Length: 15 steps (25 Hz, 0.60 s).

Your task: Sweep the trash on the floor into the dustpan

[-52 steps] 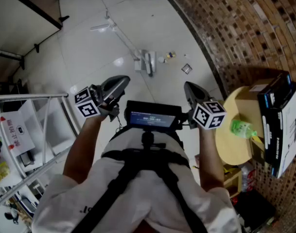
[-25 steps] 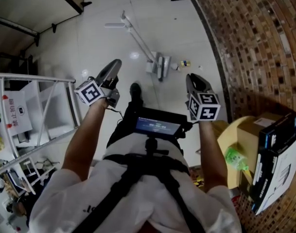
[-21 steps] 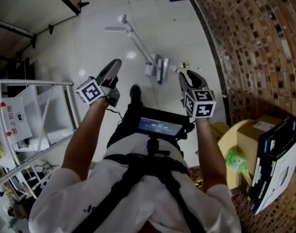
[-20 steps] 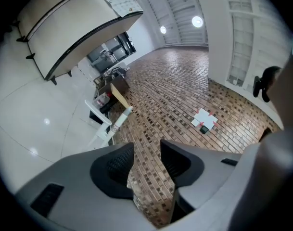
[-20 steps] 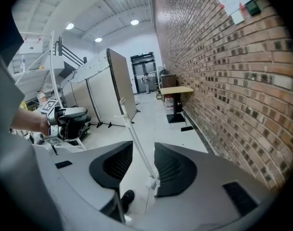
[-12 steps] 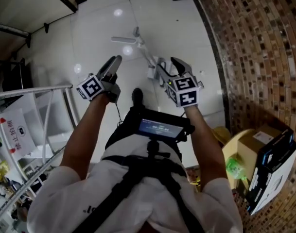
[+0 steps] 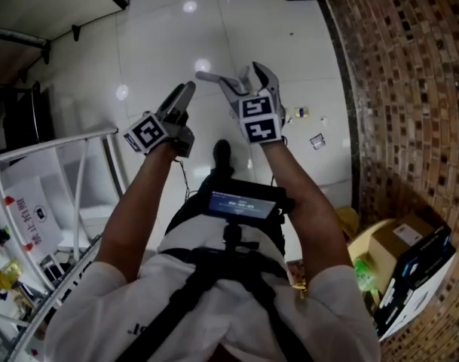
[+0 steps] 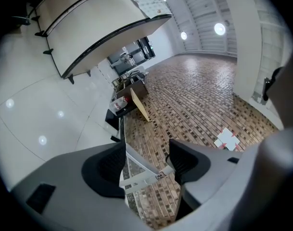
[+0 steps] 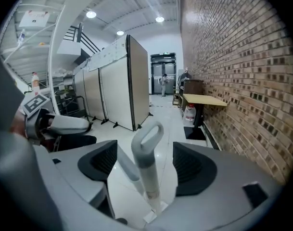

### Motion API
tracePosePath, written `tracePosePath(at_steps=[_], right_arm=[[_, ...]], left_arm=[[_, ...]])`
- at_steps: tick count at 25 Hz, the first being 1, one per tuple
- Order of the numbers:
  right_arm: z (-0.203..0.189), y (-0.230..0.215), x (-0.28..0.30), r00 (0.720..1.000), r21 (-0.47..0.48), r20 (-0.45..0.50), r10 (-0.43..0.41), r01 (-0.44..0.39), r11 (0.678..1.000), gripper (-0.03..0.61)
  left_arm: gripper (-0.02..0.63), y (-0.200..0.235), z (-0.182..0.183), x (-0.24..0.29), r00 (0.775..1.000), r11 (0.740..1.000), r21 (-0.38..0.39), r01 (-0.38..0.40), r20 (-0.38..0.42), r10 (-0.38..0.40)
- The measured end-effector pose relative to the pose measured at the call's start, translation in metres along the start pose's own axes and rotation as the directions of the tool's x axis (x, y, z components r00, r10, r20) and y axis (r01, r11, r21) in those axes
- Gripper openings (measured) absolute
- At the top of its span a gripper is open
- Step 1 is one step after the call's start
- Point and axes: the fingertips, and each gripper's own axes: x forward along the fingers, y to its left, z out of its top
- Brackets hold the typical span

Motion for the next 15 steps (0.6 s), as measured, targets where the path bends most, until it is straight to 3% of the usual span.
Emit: tracePosePath(at_steps=[6,10,13,15], right_arm=[[0.006,-0.015,0.033,0.996,0.001,-0.022,-0.085,0.085,0.996,0.349],[0.009,-0.045,0.012,0.987,-0.053,-0.006,-0.159,0.159,0.986,0.148],[-0.005,-0.079,-0.016,0.969,-0.065,-0.028,-0.247,0.245,0.967,0.066],[-0.028,-0.107,-0.030,0.952,-0.057,-0.071,-0.297,0.294,0.954,0.051]], left_arm=[[0.287,0.019,0.001,0.009,0.999,0.999,-0.025,-0.021,-0.048,0.019],[0.288,0.019,-0.001,0.024,0.997,0.998,-0.055,0.021,-0.073,-0.025],[0.296,0.016,-0.003,0.038,0.995,0.994,-0.096,0.057,-0.075,-0.064],[0.302,0.011,-0.008,0.047,0.993,0.985,-0.152,0.081,-0.069,-0.092]])
